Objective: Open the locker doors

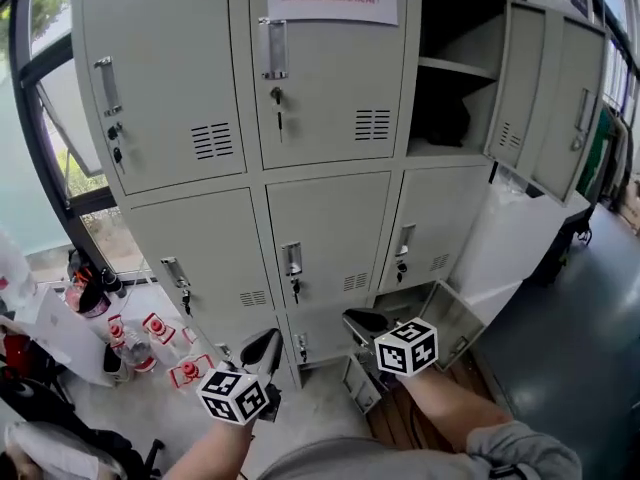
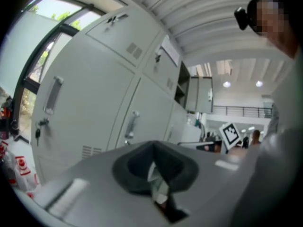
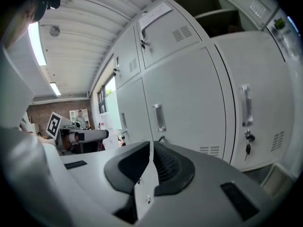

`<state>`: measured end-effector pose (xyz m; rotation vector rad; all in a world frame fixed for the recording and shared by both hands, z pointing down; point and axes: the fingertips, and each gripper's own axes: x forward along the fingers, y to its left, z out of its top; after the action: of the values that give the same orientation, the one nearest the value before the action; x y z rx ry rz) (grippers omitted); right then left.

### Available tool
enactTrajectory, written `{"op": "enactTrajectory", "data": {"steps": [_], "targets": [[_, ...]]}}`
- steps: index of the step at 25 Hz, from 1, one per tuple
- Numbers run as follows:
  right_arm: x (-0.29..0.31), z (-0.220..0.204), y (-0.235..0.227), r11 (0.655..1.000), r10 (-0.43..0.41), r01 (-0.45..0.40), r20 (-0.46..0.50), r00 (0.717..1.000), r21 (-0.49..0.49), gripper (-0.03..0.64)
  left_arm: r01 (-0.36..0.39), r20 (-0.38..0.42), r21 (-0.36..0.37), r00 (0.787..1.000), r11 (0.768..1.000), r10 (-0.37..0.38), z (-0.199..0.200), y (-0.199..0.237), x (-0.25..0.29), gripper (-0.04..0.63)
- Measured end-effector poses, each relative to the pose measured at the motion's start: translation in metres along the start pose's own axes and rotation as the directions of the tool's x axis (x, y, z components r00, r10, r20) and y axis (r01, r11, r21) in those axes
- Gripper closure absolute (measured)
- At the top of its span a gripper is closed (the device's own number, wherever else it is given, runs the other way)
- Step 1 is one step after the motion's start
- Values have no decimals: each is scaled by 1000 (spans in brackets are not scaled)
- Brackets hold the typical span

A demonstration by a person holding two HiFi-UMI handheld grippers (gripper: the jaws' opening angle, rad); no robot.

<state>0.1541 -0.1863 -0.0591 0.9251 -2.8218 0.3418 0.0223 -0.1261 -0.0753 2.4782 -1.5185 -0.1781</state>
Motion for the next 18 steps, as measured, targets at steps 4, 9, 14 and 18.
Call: {"op": "enactTrajectory", "data": {"steps": [4, 9, 14, 18], "targets": [[-20, 58, 12, 998, 15, -10, 79, 997, -62, 594, 22, 94, 42, 995, 999, -26, 67, -19, -8, 592], [-41, 109, 31, 992, 80, -61, 179, 981, -109, 603, 57, 159, 75, 985, 996, -69, 115, -42, -16, 591], [-53, 133, 37, 988, 103, -73, 228, 968, -136, 607, 64, 195, 125, 977, 990, -87, 137, -58, -24, 591], [-57, 134, 37, 988, 122, -95, 246, 961, -120, 609, 57, 201, 131, 976, 990, -83, 139, -60, -29, 591]]}}
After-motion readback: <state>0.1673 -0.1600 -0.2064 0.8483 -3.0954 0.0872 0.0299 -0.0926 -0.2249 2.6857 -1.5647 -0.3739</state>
